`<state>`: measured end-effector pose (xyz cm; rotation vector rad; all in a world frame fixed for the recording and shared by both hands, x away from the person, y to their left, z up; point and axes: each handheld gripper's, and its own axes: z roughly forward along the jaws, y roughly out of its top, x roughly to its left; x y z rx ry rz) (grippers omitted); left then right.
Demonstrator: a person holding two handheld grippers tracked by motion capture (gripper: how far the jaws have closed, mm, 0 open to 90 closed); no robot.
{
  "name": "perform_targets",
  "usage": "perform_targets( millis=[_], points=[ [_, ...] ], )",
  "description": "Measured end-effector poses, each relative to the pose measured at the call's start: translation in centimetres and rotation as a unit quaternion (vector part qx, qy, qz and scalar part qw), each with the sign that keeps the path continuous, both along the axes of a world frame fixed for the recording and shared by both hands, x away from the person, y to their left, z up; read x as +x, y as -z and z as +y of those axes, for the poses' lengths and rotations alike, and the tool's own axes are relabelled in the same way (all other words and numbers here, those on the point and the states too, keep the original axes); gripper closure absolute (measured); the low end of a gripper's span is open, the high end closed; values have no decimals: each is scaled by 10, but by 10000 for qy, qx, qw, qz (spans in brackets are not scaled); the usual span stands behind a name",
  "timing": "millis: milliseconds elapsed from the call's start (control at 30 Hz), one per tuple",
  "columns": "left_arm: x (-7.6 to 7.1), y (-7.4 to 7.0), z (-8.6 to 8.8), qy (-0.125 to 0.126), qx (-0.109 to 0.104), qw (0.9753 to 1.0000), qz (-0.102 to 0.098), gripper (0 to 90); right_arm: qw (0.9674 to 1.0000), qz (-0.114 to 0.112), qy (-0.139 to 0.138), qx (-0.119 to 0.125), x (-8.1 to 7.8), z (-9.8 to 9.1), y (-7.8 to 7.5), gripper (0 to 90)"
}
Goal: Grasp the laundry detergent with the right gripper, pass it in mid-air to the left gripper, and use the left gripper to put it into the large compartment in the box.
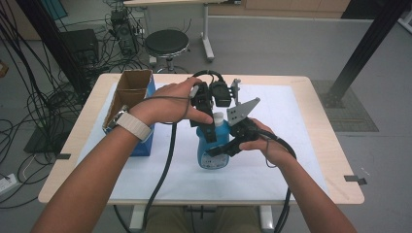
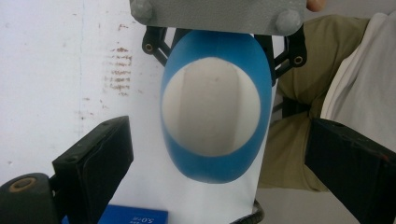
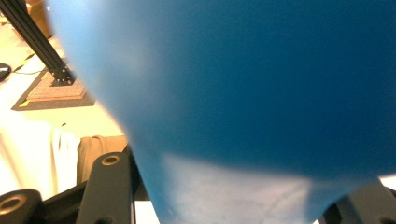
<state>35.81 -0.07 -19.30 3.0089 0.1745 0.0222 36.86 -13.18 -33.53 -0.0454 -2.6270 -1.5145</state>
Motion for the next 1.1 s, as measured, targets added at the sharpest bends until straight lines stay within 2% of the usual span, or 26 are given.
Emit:
perform_targets(
  millis=[1100],
  points=[
    [1,3,3,-59,-37,10000,7,84,10000,35,-16,-26,1,2,1,434]
  ],
)
